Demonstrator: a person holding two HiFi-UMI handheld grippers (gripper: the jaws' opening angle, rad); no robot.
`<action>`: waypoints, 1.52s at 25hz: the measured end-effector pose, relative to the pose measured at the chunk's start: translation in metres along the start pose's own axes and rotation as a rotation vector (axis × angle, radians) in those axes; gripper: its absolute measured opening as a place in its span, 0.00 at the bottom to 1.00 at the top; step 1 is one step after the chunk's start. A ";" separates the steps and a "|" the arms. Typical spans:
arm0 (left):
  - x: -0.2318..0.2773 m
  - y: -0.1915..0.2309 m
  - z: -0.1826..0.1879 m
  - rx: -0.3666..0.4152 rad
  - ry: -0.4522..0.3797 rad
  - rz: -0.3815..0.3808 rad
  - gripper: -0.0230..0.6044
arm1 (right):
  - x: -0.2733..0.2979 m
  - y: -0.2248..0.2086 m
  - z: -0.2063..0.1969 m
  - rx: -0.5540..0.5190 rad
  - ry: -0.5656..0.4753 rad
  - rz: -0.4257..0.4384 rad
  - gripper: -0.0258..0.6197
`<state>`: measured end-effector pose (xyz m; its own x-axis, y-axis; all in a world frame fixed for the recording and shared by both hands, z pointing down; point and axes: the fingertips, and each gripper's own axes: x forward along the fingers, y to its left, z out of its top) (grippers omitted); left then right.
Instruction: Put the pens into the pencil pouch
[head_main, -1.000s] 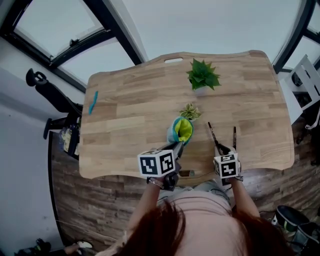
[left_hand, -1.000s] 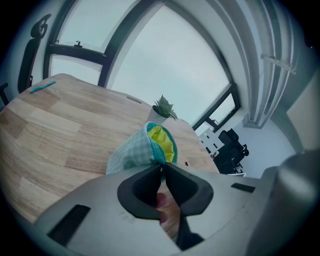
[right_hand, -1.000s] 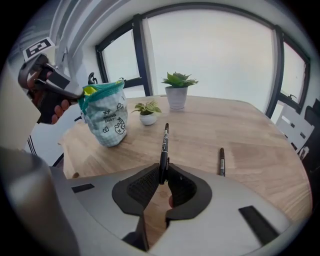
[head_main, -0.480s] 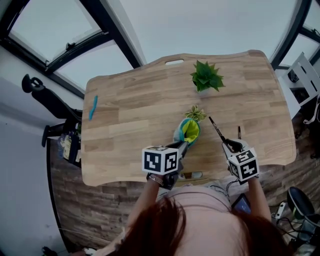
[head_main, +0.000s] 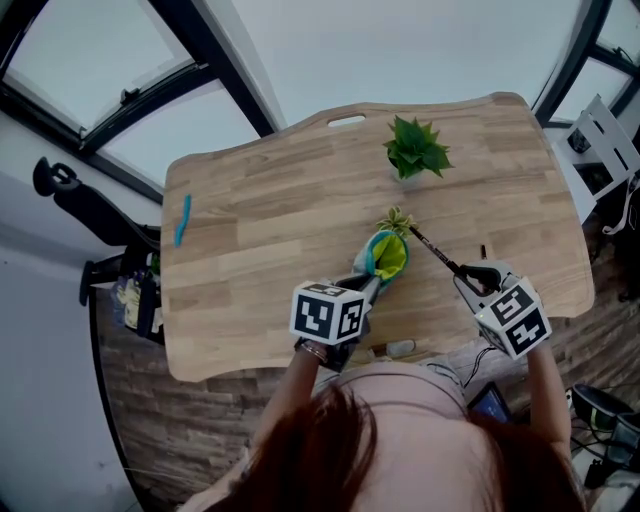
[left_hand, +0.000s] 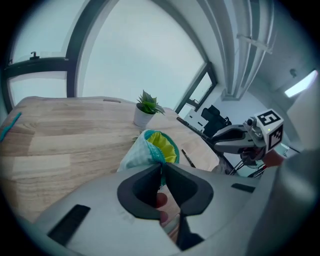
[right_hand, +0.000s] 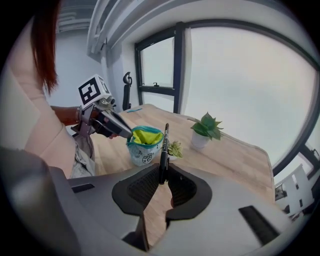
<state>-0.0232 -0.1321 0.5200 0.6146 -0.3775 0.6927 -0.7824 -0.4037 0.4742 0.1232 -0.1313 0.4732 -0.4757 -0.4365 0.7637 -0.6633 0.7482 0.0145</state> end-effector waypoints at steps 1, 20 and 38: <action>0.000 0.001 0.001 0.005 0.001 -0.003 0.08 | -0.001 0.001 0.003 -0.028 0.017 0.007 0.12; -0.010 -0.002 0.000 0.070 -0.007 -0.044 0.08 | 0.024 0.033 0.020 -0.648 0.410 0.172 0.12; -0.002 -0.024 -0.002 0.147 0.008 -0.074 0.07 | 0.076 0.056 0.019 -0.726 0.414 0.233 0.14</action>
<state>-0.0058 -0.1204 0.5087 0.6687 -0.3360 0.6633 -0.7115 -0.5483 0.4395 0.0386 -0.1321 0.5200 -0.2115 -0.1212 0.9698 0.0248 0.9913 0.1293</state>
